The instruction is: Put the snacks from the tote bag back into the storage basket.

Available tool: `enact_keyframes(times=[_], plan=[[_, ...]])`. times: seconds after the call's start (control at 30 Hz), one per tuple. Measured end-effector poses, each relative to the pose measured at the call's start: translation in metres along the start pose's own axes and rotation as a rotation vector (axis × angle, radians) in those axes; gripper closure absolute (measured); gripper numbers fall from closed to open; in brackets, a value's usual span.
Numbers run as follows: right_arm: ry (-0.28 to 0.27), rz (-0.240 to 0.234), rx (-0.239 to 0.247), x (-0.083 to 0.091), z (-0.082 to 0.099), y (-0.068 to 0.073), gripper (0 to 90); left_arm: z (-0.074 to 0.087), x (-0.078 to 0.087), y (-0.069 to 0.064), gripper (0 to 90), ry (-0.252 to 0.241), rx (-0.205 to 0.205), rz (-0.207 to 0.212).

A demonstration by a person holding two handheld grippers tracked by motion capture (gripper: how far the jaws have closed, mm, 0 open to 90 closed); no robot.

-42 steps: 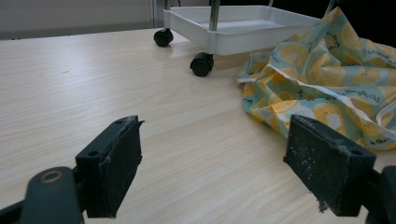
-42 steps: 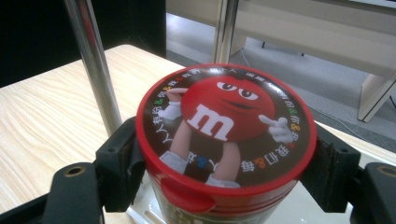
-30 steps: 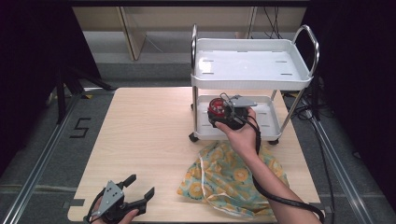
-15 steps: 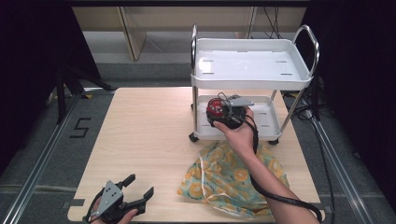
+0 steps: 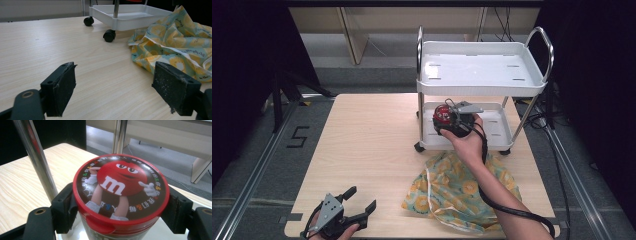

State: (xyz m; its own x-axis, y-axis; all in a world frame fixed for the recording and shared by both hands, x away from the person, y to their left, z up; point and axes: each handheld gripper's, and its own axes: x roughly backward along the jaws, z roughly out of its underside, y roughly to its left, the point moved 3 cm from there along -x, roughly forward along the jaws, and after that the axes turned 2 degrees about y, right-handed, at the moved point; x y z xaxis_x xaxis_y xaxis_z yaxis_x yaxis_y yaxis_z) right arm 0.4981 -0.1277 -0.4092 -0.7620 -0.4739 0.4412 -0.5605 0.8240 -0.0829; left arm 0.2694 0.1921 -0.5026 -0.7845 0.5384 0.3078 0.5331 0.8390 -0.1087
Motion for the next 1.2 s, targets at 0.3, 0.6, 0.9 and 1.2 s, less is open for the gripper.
enact_keyframes(times=[0.3, 0.6, 0.9, 1.2], plan=[[0.006, -0.013, -0.003, -0.005, 0.001, 0.005, 26.5, 0.0, 0.001, 0.001, 18.0, 0.009, -0.009, -0.005], [0.02, -0.02, -0.015, -0.006, 0.004, 0.004, 26.5, 0.0, 0.0, 0.001, 18.0, 0.0, -0.007, 0.0], [0.034, -0.012, -0.013, -0.011, 0.007, 0.005, 26.5, 0.0, 0.0, 0.001, 18.0, 0.008, -0.008, -0.002], [0.035, -0.02, -0.013, -0.012, 0.007, 0.007, 26.5, 0.0, 0.0, 0.001, 18.0, 0.0, -0.003, -0.002]])
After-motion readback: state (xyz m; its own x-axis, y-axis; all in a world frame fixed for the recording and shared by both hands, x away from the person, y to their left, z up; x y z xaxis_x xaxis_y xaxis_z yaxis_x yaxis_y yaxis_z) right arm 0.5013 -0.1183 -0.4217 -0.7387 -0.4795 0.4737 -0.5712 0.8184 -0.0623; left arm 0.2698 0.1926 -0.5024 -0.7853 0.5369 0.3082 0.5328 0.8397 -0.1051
